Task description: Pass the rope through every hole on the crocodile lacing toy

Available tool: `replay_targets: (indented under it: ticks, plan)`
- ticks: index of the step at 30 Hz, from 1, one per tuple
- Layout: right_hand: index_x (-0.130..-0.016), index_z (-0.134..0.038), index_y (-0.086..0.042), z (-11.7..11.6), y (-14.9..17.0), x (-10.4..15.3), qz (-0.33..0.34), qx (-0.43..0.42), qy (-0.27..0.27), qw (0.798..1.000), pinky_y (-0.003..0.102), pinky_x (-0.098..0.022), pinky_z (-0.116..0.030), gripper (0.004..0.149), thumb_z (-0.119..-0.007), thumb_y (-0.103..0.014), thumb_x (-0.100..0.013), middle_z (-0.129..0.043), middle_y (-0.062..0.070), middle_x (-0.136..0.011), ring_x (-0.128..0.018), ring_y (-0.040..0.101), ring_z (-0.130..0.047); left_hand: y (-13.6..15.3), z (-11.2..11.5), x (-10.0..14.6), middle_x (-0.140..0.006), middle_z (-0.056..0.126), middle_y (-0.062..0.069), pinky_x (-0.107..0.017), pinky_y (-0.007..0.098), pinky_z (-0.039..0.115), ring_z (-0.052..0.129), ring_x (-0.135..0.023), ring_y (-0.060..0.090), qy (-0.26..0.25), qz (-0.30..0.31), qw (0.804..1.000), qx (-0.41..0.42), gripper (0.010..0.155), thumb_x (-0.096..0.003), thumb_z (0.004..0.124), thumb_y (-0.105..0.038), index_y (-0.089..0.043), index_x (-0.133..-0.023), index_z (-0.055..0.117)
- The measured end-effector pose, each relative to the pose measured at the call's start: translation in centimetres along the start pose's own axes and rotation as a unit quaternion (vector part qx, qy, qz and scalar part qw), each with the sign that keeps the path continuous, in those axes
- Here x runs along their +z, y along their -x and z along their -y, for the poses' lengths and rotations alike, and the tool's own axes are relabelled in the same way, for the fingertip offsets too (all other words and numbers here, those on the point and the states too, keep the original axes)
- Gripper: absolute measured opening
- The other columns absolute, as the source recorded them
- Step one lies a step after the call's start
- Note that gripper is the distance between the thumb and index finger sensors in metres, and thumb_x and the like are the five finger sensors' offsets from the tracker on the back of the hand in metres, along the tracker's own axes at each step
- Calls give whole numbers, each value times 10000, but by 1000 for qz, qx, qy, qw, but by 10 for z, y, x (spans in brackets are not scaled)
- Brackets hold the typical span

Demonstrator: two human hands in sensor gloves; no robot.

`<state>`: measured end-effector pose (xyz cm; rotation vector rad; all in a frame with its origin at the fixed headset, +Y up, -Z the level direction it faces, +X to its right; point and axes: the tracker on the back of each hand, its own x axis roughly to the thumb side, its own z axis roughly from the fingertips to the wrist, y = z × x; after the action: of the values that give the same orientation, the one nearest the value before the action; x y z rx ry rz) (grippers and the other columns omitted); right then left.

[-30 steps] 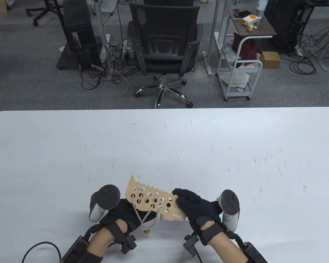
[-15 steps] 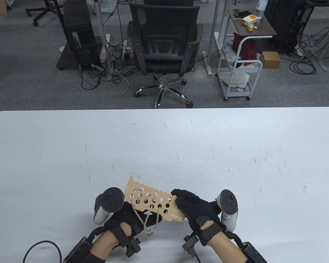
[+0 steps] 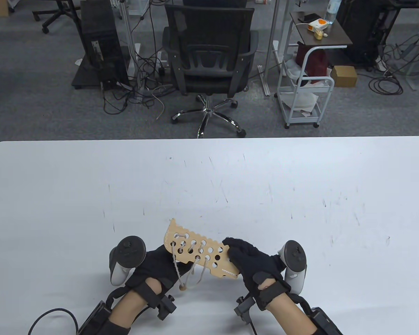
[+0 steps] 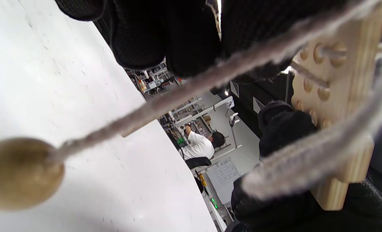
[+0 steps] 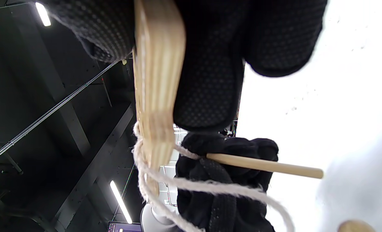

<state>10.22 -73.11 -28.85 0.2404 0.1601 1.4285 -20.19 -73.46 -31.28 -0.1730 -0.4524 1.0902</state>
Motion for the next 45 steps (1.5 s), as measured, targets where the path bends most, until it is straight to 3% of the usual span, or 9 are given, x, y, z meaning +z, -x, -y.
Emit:
replay_targets:
  ticks: [19, 45]
  plan:
    - [-882, -733, -65, 20, 3, -5, -12, -1, 34, 999, 447, -418, -822, 501, -789, -359, -481, -1008, 86, -687, -445, 229, -1072, 14, -39, 7, -802, 919, -40, -737, 572, 570, 842, -846, 290, -99, -26, 994, 31, 421, -417, 877, -439, -450, -838, 883]
    - [-887, -731, -70, 50, 10, -13, -25, 18, 101, 994, 435, -390, -827, 501, -792, -358, -481, -1005, 85, -691, -437, 234, -1068, 37, -90, 20, -805, 919, -42, -738, 564, 583, 853, -837, 281, -229, -73, 970, 39, 427, -431, 829, -411, -445, -856, 854]
